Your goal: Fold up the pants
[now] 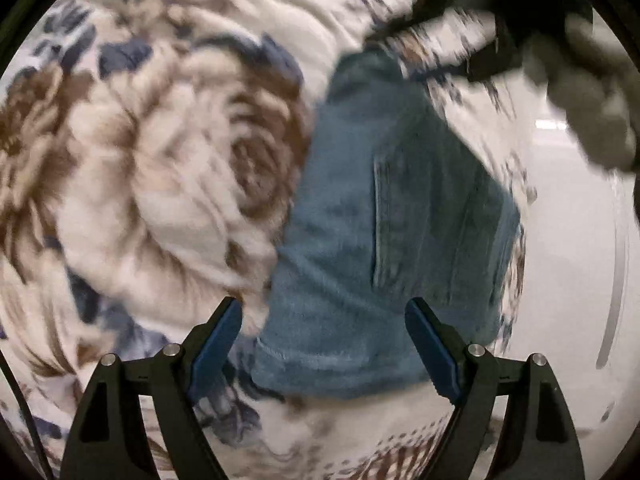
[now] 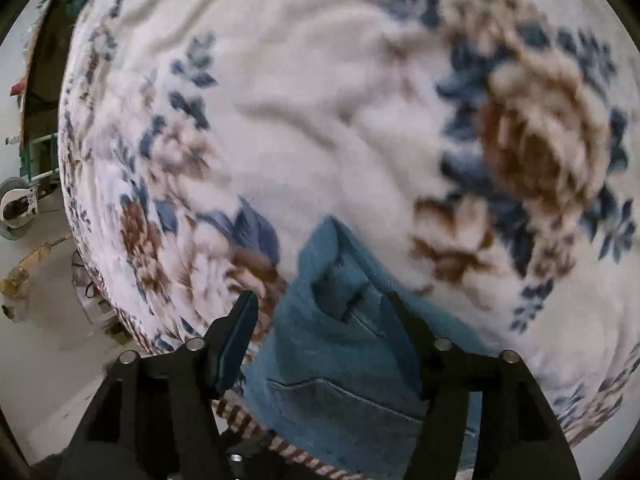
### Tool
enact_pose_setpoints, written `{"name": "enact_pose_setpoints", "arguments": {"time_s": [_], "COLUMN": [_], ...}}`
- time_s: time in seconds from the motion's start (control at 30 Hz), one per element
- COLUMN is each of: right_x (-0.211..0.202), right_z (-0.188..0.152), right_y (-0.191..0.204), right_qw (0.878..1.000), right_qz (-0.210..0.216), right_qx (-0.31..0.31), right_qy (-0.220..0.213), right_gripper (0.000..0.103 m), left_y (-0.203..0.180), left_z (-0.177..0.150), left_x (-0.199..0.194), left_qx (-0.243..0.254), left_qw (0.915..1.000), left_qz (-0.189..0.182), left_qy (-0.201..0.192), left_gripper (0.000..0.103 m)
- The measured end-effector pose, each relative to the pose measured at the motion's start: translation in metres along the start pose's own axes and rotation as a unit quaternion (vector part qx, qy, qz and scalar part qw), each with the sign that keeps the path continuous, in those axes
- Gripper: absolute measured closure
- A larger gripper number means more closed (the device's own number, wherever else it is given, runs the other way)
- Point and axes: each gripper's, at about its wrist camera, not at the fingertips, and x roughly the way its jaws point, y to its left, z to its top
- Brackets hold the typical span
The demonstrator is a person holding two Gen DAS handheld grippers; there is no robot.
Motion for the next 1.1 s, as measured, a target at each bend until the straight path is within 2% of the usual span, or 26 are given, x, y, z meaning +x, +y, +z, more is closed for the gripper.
{"name": "enact_pose_setpoints", "arguments": {"time_s": [0.1, 0.13, 0.17, 0.23, 0.3, 0.33, 0.37, 0.47, 0.53, 0.6, 0.63, 0.7, 0.73, 0.77, 0.8, 0.87, 0.93, 0.97, 1.0, 1.03, 1.07, 1.1], "right_x": [0.025, 0.038, 0.044, 0.045, 0.035, 0.033, 0.035, 0.045, 0.05, 0.059, 0.058, 0.05, 0.039, 0.023, 0.01, -0.01, -0.013, -0.011, -0.006, -0.003, 0.0, 0.007], "right_z": [0.016, 0.023, 0.027, 0.031, 0.031, 0.03, 0.026, 0.016, 0.01, 0.003, 0.002, 0.008, 0.01, 0.011, 0.011, 0.011, 0.007, 0.004, 0.002, 0.003, 0.003, 0.002], "right_y": [0.002, 0.008, 0.016, 0.017, 0.003, -0.009, -0.025, -0.055, -0.062, -0.079, -0.084, -0.072, -0.061, -0.047, -0.036, -0.013, 0.008, 0.013, 0.012, 0.008, 0.0, -0.009], "right_qw": [1.0, 0.999, 0.999, 1.0, 0.997, 0.994, 0.985, 0.958, 0.945, 0.919, 0.916, 0.944, 0.962, 0.981, 0.991, 0.999, 0.999, 0.999, 1.0, 1.0, 0.999, 0.998], "right_qz": [-0.006, -0.007, -0.016, -0.01, 0.021, 0.042, 0.087, 0.175, 0.207, 0.263, 0.274, 0.244, 0.206, 0.144, 0.097, 0.018, -0.009, -0.012, -0.005, 0.01, 0.034, 0.052], "right_qx": [-0.001, -0.006, -0.01, 0.023, 0.071, 0.101, 0.148, 0.227, 0.252, 0.294, 0.294, 0.224, 0.178, 0.131, 0.095, 0.032, -0.019, -0.024, -0.017, -0.008, 0.013, 0.037], "right_qy": [0.03, 0.033, 0.03, 0.014, -0.006, -0.01, -0.007, 0.003, 0.003, 0.01, 0.014, 0.014, 0.01, -0.001, -0.015, -0.031, -0.026, -0.02, -0.01, 0.0, 0.01, 0.009], "right_gripper": [0.038, 0.059, 0.066, 0.084, 0.085, 0.085, 0.085, 0.085, 0.085, 0.085, 0.084, 0.077, 0.07, 0.066, 0.061, 0.06, 0.061, 0.061, 0.066, 0.073, 0.074, 0.084], "left_y": [-0.003, -0.005, -0.006, -0.008, -0.017, -0.025, -0.033, -0.047, -0.047, -0.041, -0.041, -0.03, -0.035, -0.036, -0.038, -0.034, -0.009, -0.006, -0.002, 0.004, 0.011, 0.012], "left_z": [0.029, 0.035, 0.045, 0.056, 0.055, 0.051, 0.047, 0.035, 0.034, 0.034, 0.034, 0.028, 0.03, 0.031, 0.035, 0.039, 0.039, 0.038, 0.037, 0.035, 0.029, 0.027], "left_x": [0.017, 0.028, 0.041, 0.068, 0.079, 0.081, 0.083, 0.083, 0.081, 0.075, 0.074, 0.066, 0.068, 0.069, 0.071, 0.07, 0.055, 0.055, 0.053, 0.05, 0.046, 0.046], "left_qx": [-0.009, -0.009, -0.009, -0.015, 0.011, 0.043, 0.065, 0.118, 0.12, 0.116, 0.115, 0.112, 0.109, 0.1, 0.094, 0.077, 0.066, 0.062, 0.06, 0.061, 0.061, 0.061], "left_qw": [0.9999, 0.9996, 0.9993, 0.9956, 0.9959, 0.996, 0.9952, 0.9913, 0.9908, 0.9908, 0.9912, 0.9917, 0.9921, 0.9931, 0.9936, 0.9949, 0.9955, 0.9956, 0.9956, 0.9956, 0.9956, 0.9956], "left_qz": [-0.012, -0.023, -0.028, -0.074, -0.072, -0.064, -0.059, -0.049, -0.055, -0.065, -0.061, -0.056, -0.052, -0.051, -0.051, -0.053, -0.059, -0.06, -0.061, -0.061, -0.061, -0.061], "left_qy": [-0.002, 0.01, 0.025, 0.056, 0.054, 0.045, 0.042, 0.032, 0.029, 0.027, 0.026, 0.03, 0.032, 0.035, 0.037, 0.037, 0.036, 0.036, 0.036, 0.036, 0.037, 0.038], "left_gripper": [0.019, 0.019, 0.019, 0.018, 0.017, 0.017, 0.017, 0.025, 0.032, 0.033, 0.033, 0.033, 0.031, 0.031, 0.031, 0.031, 0.031, 0.031, 0.031, 0.03, 0.03, 0.03]}}
